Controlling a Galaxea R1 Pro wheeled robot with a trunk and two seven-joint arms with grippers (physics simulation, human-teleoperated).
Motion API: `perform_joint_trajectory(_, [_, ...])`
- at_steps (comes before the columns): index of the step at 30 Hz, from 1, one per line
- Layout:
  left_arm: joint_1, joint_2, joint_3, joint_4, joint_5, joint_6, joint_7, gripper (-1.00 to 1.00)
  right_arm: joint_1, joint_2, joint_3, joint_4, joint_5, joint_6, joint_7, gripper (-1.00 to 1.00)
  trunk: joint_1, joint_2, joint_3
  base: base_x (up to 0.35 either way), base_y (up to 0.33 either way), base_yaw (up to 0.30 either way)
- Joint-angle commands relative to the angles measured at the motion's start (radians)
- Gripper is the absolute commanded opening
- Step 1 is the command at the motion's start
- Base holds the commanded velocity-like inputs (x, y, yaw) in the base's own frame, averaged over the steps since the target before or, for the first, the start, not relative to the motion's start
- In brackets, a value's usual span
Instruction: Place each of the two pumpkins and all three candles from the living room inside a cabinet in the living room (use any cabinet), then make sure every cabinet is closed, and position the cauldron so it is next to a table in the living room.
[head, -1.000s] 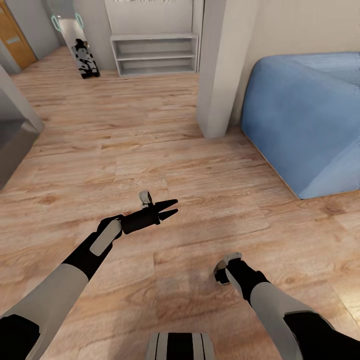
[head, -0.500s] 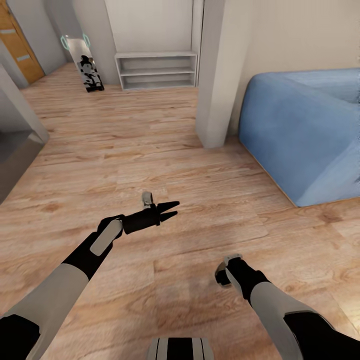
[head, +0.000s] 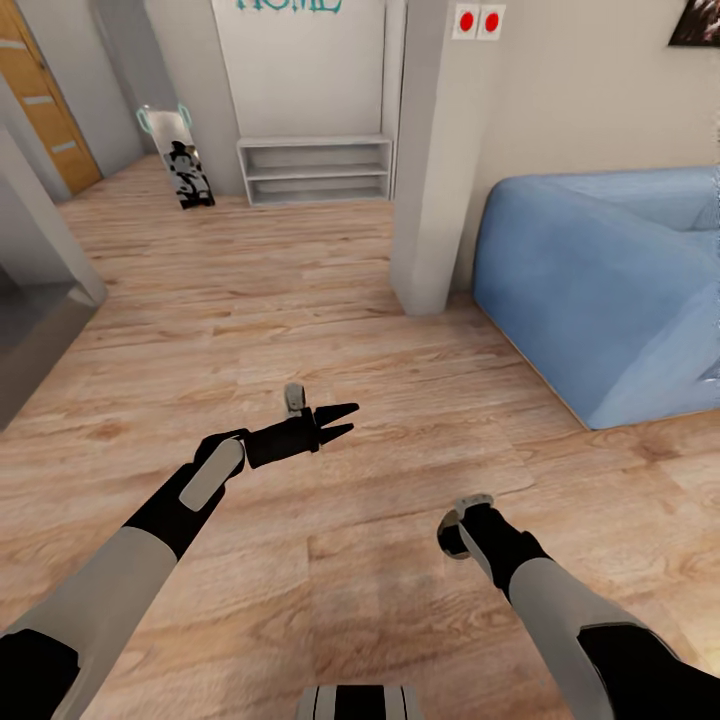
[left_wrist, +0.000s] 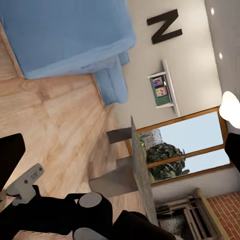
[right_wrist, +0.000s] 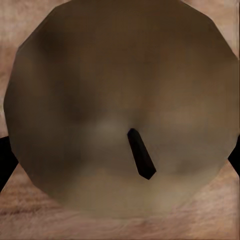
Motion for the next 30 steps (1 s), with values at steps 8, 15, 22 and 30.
perform_joint_trajectory(8, [0.0,0.0,0.002,-0.001,-0.001,0.0,0.0,1.0,0.0,-0.002,-0.003,-0.045,-0.003,0.062,0.0,-1.0,-0.004,0.002,0.031,0.0,0.0,0.0])
perform_joint_trajectory(15, [0.0,0.001,0.002,0.0,-0.001,0.0,0.0,1.0,0.0,-0.002,-0.002,-0.069,-0.006,0.067,-0.001,-1.0,-0.007,0.004,0.058,-0.116,0.0,0.0])
perform_joint_trajectory(22, [0.0,0.001,0.003,0.0,-0.001,0.0,0.0,1.0,0.002,-0.001,-0.002,-0.069,-0.005,0.063,-0.001,-1.0,-0.01,0.005,0.085,-0.34,0.0,0.0])
perform_joint_trajectory(30, [0.0,0.001,0.004,-0.001,-0.002,0.0,0.0,1.0,0.002,0.0,-0.002,-0.069,-0.004,0.056,-0.002,-1.0,-0.025,0.031,0.113,-0.314,0.0,0.106])
